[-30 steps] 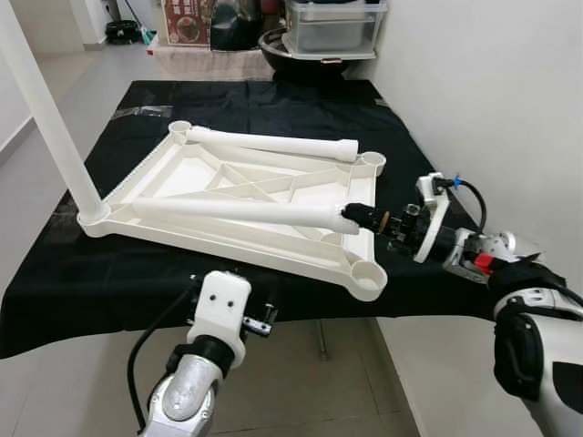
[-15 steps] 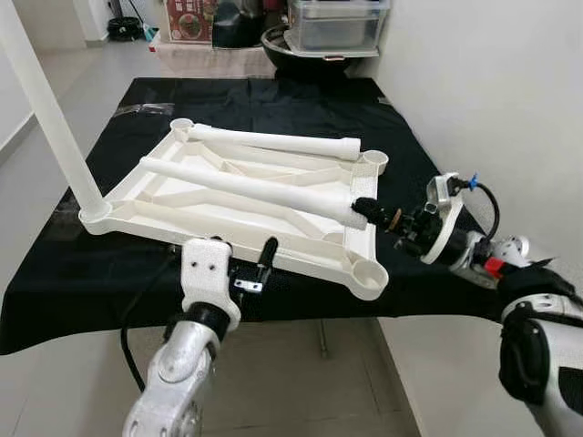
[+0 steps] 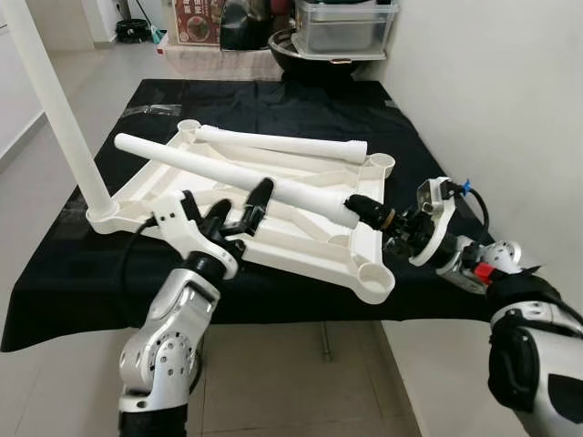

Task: Building children table

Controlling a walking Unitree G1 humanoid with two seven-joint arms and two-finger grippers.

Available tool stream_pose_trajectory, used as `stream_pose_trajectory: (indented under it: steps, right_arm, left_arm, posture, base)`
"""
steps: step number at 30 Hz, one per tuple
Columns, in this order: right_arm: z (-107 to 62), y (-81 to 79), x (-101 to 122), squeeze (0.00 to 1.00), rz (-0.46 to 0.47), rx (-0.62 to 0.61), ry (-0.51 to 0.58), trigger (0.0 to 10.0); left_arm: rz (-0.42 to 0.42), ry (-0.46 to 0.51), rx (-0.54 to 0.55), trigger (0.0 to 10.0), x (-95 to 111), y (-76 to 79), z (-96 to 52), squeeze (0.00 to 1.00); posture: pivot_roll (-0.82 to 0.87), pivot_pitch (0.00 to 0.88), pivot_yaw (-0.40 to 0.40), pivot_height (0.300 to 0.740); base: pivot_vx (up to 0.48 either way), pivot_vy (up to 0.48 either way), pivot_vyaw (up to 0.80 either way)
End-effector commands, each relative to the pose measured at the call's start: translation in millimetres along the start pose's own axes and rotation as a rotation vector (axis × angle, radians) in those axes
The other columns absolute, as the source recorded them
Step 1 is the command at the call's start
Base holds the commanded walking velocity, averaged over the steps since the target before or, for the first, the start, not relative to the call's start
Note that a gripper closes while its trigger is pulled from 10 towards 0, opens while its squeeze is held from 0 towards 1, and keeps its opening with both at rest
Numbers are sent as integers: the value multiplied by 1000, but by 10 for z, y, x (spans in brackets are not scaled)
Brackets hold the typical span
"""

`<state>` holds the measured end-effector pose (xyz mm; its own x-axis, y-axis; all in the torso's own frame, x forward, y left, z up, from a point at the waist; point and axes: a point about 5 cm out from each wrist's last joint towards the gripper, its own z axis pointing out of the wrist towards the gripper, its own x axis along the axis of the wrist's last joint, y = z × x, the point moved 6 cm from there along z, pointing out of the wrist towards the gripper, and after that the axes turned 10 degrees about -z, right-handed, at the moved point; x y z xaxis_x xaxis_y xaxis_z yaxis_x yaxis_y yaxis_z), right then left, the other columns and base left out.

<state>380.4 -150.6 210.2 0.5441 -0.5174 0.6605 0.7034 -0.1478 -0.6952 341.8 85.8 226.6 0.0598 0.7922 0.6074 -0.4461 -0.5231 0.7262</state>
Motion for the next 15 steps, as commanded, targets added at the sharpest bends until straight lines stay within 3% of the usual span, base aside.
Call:
stream_pose_trajectory:
  steps: [1,7,15]
  right_arm:
    - [-19,-42,15,0,5,36,22,0]
    - [-20,-72,17,0,15,55,28,0]
    - [-37,-89,40,0,18,59,37,0]
  left_arm:
    - [-165,-2,32,10000,-199,-62,-68,0]
    - [-246,4,7,10000,-177,-79,-61,0]
    - [-282,29,30,10000,-122,-173,-88,0]
  posture:
    - [72,89,-83,740]
    - [70,89,-81,740]
    - [69,88,-81,740]
  base:
    - [0,0,0]
    - [0,0,0]
    - [0,0,0]
